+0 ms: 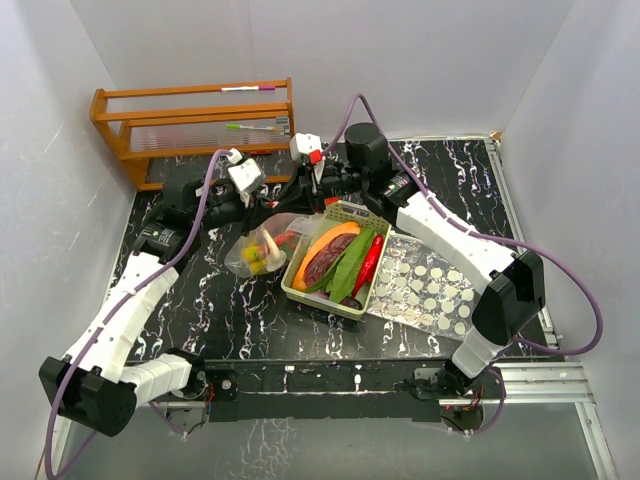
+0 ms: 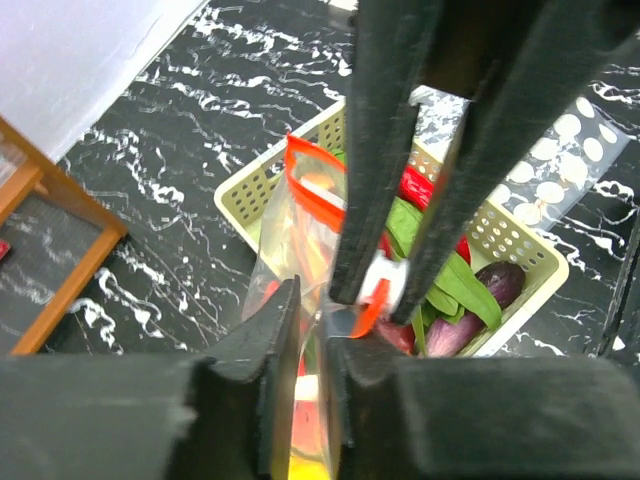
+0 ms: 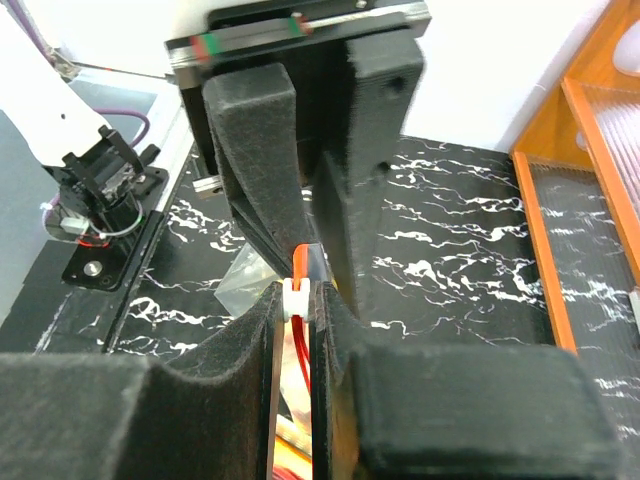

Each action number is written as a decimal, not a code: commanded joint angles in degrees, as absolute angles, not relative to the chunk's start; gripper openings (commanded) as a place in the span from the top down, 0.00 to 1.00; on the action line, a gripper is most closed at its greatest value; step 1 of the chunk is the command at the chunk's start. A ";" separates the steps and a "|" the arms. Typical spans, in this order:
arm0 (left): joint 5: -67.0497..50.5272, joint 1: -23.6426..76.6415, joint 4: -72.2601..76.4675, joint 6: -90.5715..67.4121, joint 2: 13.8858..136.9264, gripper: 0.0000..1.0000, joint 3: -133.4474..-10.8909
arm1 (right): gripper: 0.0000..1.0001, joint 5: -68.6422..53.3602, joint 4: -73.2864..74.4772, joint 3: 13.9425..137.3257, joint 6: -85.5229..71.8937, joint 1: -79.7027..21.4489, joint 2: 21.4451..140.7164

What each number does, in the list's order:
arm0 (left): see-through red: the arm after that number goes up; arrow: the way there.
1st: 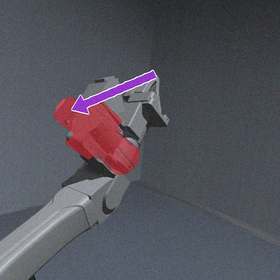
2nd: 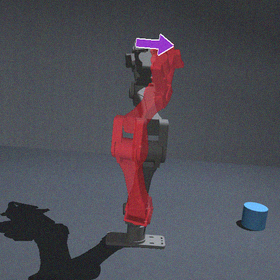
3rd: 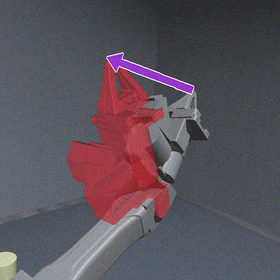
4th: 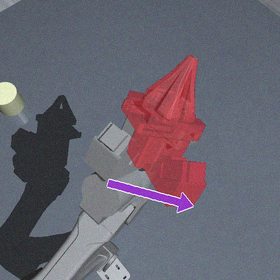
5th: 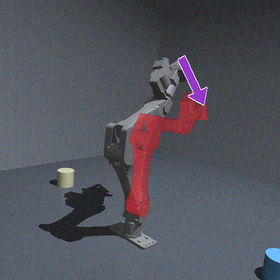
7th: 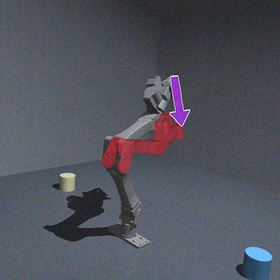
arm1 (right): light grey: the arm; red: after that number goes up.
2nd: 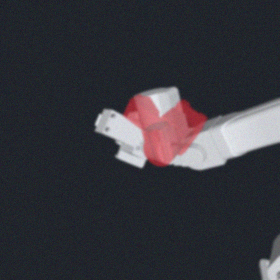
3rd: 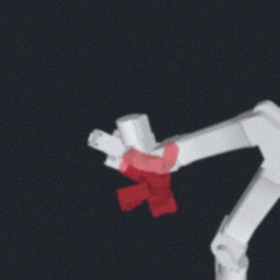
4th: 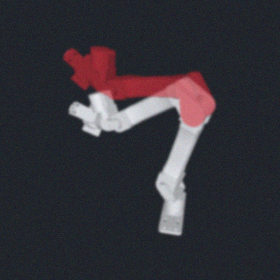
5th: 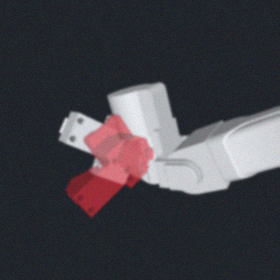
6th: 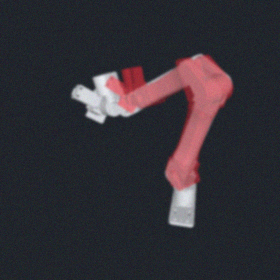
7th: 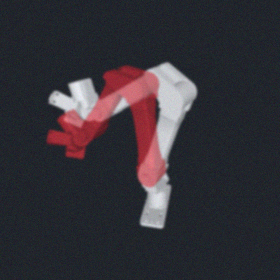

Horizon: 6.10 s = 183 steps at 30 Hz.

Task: Place the food in the zip-top bag and seal the zipper
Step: Zip the zipper food storage bag at the center of the board, then place the zipper food storage bag at the center of the board, then pick up the zipper food storage bag at the center of the board.

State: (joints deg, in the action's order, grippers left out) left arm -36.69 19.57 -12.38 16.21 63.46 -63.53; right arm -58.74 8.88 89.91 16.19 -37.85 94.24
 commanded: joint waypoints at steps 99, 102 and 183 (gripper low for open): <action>3.93 16.79 1.20 0.20 66.29 0.03 -61.13 | 0.02 18.39 52.14 63.51 -48.10 1.41 86.29; 2.65 16.83 1.58 0.18 66.51 0.03 -60.88 | 0.02 16.97 52.03 62.21 -48.12 2.18 84.93; -4.22 16.84 3.76 -0.38 68.70 0.03 -60.56 | 0.92 -1.75 25.05 60.34 -34.77 11.27 65.63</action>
State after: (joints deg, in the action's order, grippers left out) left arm -0.19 17.04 1.34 1.61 69.06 -58.06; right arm 4.78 32.99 53.01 -38.30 11.99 70.59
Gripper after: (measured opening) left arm 0.970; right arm 0.081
